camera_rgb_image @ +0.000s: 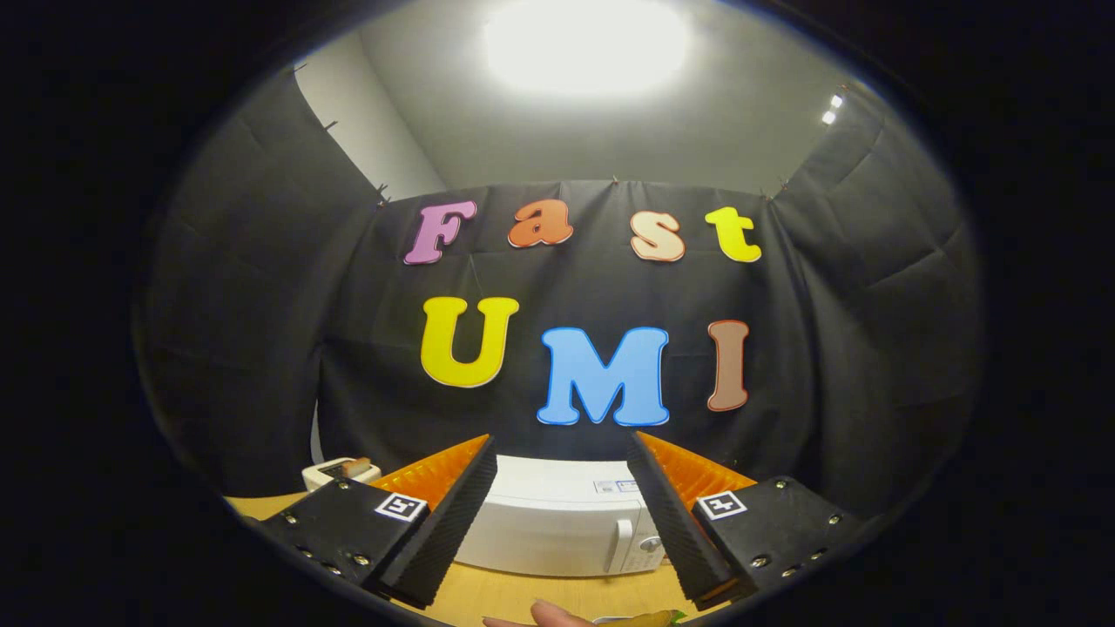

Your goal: Open the microwave, put the food inside, and close the microwave door.

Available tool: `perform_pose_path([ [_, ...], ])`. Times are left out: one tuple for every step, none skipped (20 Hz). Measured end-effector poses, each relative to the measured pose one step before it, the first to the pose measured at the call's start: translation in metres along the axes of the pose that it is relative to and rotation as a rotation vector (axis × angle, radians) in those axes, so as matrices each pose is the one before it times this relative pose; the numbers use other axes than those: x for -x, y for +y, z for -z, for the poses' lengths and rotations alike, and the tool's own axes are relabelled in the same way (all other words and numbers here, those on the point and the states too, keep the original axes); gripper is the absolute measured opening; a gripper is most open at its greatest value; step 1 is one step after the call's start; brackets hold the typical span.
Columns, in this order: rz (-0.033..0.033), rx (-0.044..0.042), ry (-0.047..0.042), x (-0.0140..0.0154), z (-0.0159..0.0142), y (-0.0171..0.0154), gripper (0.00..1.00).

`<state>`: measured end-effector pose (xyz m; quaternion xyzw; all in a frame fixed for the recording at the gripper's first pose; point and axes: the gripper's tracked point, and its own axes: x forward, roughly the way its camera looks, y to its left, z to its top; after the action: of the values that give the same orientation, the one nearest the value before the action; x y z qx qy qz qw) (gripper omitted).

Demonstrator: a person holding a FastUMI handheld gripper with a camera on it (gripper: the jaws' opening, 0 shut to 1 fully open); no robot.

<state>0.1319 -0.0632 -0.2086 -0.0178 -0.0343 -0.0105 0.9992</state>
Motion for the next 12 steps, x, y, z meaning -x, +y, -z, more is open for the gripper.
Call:
perform_pose_path([
  [0.03342, -0.00797, 0.04036, -0.01243, 0.02940, -0.00992, 0.97],
  [0.01835, -0.01148, 0.04320, -0.01336, 0.02753, -0.00403, 0.97],
  [0.00776, -0.00914, 0.04871, -0.01455, 0.02670, -0.00221, 0.97],
  [-0.00508, -0.00310, 0.05090, -0.01374, 0.02467, -0.00181, 0.97],
  [-0.01545, -0.00327, 0.03531, -0.01625, 0.01991, -0.00141, 0.97],
  [-0.01038, -0.00794, 0.02911, -0.01468, 0.01639, -0.00496, 0.97],
  [-0.00481, -0.01591, 0.01677, -0.01165, 0.01090, -0.00551, 0.97],
  [-0.00902, -0.02048, 0.00284, -0.01062, 0.00854, -0.00500, 0.97],
  [-0.00259, -0.01389, 0.00072, -0.00919, 0.00622, -0.00528, 0.97],
  [0.01216, -0.00761, 0.00342, -0.00959, 0.00802, -0.00942, 0.97],
  [0.01281, -0.00278, 0.00773, -0.00792, 0.00643, -0.00825, 0.97],
  [0.00535, -0.00077, 0.00568, -0.00679, 0.00452, -0.00427, 0.97],
])
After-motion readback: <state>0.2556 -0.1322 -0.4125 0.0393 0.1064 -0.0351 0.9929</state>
